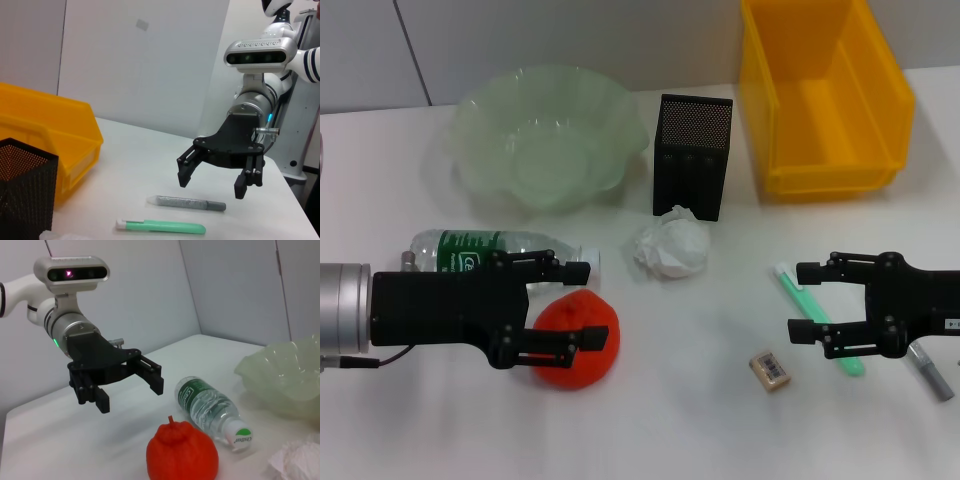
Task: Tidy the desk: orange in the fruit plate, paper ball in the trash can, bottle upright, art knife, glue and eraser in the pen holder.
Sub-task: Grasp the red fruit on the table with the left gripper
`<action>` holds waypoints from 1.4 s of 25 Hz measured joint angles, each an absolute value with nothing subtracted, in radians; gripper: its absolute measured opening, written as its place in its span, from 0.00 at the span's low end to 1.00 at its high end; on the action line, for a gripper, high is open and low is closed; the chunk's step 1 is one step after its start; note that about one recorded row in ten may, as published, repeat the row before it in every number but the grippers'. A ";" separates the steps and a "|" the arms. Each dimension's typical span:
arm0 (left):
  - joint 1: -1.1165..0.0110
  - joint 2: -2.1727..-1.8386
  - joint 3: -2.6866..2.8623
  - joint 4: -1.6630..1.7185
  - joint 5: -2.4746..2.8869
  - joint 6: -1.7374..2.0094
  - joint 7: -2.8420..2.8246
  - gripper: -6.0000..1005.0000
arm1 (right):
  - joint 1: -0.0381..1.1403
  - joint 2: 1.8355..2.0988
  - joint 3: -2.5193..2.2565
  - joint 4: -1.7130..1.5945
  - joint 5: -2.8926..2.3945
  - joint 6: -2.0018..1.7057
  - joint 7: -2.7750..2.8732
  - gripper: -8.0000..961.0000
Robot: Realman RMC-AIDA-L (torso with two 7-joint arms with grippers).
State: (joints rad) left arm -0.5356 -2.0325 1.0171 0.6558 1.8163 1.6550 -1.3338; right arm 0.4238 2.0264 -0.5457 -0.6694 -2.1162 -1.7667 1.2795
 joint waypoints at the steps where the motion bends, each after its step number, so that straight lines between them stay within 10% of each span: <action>1: -0.536 -2.032 1.017 0.656 1.816 1.655 -1.334 0.80 | 0.424 2.026 -0.546 -0.670 -2.117 -1.767 1.279 0.85; 35: -0.524 -2.070 1.098 0.665 1.913 1.408 -1.297 0.80 | 0.419 2.026 -0.549 -0.671 -2.117 -1.766 1.279 0.85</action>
